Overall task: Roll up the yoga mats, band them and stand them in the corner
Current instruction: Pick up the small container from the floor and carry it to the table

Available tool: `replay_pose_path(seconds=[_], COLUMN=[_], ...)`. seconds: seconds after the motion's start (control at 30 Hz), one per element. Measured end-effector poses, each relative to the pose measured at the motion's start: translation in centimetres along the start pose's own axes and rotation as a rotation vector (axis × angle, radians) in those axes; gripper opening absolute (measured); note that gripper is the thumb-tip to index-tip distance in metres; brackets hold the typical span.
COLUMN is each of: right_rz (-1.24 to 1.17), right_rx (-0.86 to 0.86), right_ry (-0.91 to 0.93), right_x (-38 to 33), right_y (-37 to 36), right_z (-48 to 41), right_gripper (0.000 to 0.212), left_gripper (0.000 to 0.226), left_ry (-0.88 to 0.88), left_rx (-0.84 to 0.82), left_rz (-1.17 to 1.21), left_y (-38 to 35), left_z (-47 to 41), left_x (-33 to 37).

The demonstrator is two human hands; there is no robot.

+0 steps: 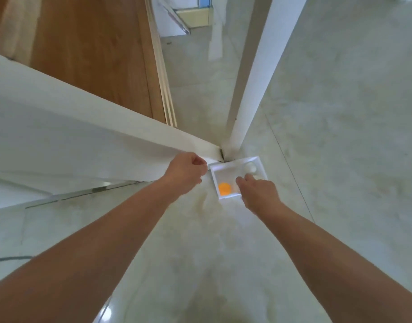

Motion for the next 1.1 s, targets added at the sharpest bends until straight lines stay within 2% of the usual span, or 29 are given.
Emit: replay_pose_path(seconds=[0.07,0.17,0.23,0.33,0.4,0.47,0.57,0.6,0.67,0.77,0.87,1.1], right_rz=[0.080,0.067,0.034,0.042,0.035,0.027,0.054,0.055,0.067,0.069,0.060,0.022], right_rx=[0.066,0.198,0.207,0.206,0.256,0.304,0.360,0.381,0.388,0.361,0.414,0.593], right_ry=[0.099,0.219,0.262,0.332,0.394,0.466,0.583,0.624,0.710,0.809,0.887,1.105], right_x=[0.5,0.2,-1.2,-3.9,-5.9,-8.1,-11.7,-12.8,-15.1,-19.1,-23.6,-36.7], right_y=[-0.7,0.0,2.2,7.8,12.5,17.9,27.0,30.5,37.6,48.5,57.7,69.8], right_z=[-0.8,0.2,2.4,6.0,8.6,11.9,17.2,19.2,23.2,29.7,35.4,45.1], right_gripper=[0.043,0.045,0.044,0.042,0.039,0.038,0.030,0.026,0.025,0.034,0.038,0.028], left_gripper=[0.004,0.013,0.030,0.062,0.075,0.069,0.034,0.030,0.030,0.030,0.032,0.022], left_ry=[0.032,0.104,0.142,0.237,0.297,0.319,0.292,0.282,0.274,0.253,0.225,0.201], left_rx=[-0.005,-0.010,-0.021,-0.088,-0.119,-0.119,-0.090,-0.079,-0.051,0.017,0.099,0.435], left_rz=[0.061,0.103,0.112,0.264,0.335,0.361,0.453,0.490,0.571,0.674,0.736,0.952], left_y=[-0.8,-0.8,0.1,3.0,5.7,9.0,14.9,17.1,21.8,29.5,36.4,48.2], left_z=[-1.6,-1.2,0.8,5.8,9.5,13.9,21.9,25.0,31.7,42.6,52.3,69.3], left_x=[-0.8,-1.7,-1.6,-0.5,0.5,1.8,4.8,6.1,9.0,13.3,15.8,14.6])
Point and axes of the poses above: each hand's wrist, its own z-axis away from the middle knuckle, its own y-axis out of the back of the hand, x = y × z, the point moved 3 cm from there along -z, towards the middle knuckle, and after that the axes turned 9 degrees about -z, right-handed, at the moved point
